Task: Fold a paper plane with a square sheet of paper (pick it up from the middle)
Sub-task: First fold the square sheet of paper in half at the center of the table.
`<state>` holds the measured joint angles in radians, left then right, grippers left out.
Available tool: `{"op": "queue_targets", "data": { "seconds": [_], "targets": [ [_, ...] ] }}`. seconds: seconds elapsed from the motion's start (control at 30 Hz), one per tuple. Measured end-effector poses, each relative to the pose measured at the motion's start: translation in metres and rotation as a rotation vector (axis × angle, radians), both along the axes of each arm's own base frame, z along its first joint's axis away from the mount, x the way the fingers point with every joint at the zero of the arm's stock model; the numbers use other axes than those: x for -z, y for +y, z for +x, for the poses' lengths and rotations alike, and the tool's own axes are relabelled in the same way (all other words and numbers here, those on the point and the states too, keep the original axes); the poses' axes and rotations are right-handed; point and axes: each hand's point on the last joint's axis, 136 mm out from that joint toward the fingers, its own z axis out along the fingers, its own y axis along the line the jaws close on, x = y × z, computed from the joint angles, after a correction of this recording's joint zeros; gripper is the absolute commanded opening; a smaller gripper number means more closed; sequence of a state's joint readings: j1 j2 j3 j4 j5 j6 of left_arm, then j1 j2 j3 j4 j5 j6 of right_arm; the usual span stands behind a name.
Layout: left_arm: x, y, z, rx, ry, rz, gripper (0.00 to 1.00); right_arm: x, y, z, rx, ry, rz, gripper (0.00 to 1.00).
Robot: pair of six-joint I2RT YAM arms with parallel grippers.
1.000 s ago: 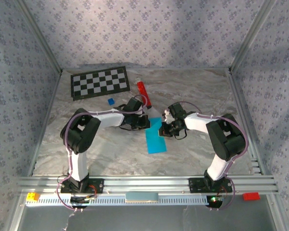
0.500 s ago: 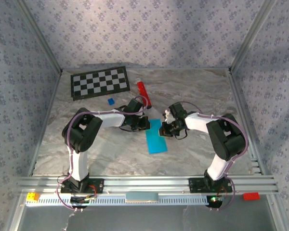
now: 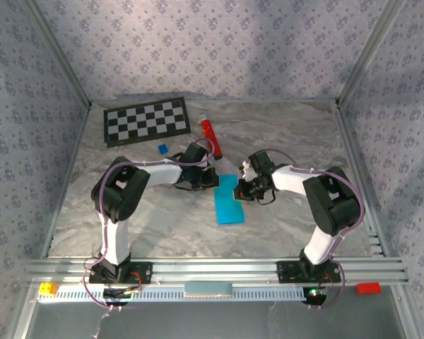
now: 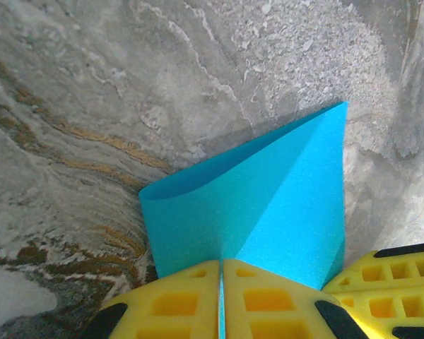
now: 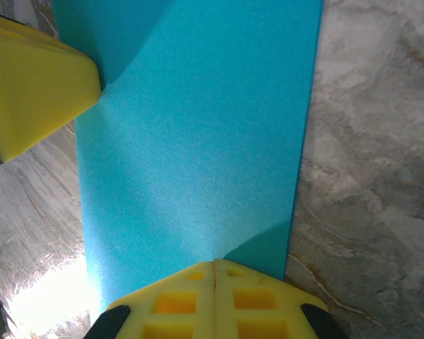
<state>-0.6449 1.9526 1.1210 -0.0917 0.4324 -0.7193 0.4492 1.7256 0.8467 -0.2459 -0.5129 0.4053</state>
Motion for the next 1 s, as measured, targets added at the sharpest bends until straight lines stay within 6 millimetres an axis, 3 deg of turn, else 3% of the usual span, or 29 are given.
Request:
{"op": "queue_targets", "data": {
  "seconds": [0.4, 0.63, 0.9, 1.0],
  "targets": [
    [-0.008, -0.001, 0.001, 0.002, -0.013, -0.011, 0.10, 0.000, 0.000, 0.000, 0.000, 0.000, 0.000, 0.00],
    [-0.022, -0.007, 0.016, -0.002, -0.048, -0.042, 0.10, 0.000, -0.001, 0.000, 0.000, 0.000, 0.003, 0.00],
    [0.001, -0.001, 0.016, -0.018, -0.023, -0.009, 0.09, 0.000, -0.001, 0.000, 0.001, -0.003, 0.008, 0.00],
    [0.001, 0.001, 0.018, -0.023, -0.027, -0.013, 0.09, 0.000, -0.001, 0.000, 0.001, -0.003, 0.008, 0.00]
  ]
}}
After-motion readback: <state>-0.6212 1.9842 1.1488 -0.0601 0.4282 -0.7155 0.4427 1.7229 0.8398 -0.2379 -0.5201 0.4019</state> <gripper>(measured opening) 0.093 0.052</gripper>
